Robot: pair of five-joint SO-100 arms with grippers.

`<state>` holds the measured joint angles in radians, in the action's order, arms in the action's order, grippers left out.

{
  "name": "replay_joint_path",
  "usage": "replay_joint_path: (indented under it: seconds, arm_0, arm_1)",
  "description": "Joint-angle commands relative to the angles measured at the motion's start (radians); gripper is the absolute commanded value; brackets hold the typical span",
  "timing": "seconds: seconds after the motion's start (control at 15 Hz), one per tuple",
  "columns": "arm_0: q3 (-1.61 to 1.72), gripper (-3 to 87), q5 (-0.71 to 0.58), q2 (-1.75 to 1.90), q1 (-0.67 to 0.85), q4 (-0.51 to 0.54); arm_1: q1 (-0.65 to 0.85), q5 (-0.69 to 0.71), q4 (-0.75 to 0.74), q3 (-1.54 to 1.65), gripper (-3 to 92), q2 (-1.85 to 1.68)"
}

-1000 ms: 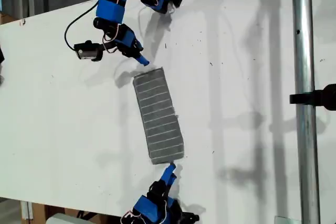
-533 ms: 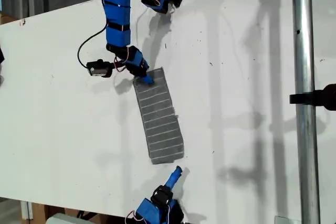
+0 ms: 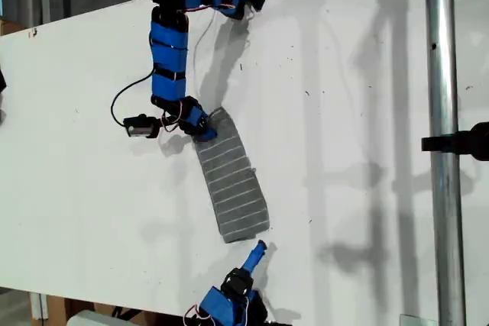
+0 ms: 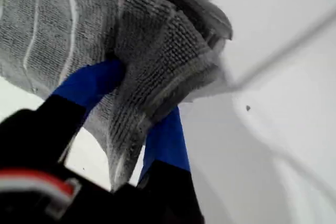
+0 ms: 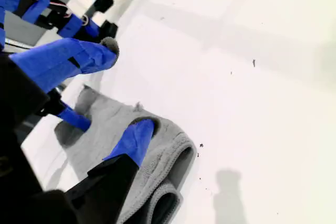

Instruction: Grasp corners of a towel and fold twice.

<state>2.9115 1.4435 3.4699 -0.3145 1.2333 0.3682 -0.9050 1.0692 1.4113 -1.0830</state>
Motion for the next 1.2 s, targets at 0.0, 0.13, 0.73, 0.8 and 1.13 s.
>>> replay_joint_path:
  seconds: [0.0, 0.13, 0.73, 0.8, 1.13]
  arm_0:
    - [-0.026, 23.8, -0.003, 0.006, 0.011, 0.017]
    - [-0.031, 23.8, -0.017, 0.006, 0.017, 0.023]
    - [-0.037, 23.8, -0.058, 0.006, 0.038, 0.029]
    - [-0.038, 23.6, -0.052, 0.006, 0.034, 0.028]
    - [-0.037, 23.1, -0.04, 0.006, 0.023, 0.009]
  arm_1:
    - [-0.002, 0.015, 0.126, -0.017, 0.0, -0.066]
    - [0.0, -0.037, 0.202, 0.255, -0.1, -0.327]
    - [-0.15, -0.334, 0.425, 0.687, -0.1, -1.149]
    - [-0.166, -0.311, 0.38, 0.566, -0.1, -1.037]
    - [-0.193, -0.199, 0.221, -0.021, -0.1, -0.411]
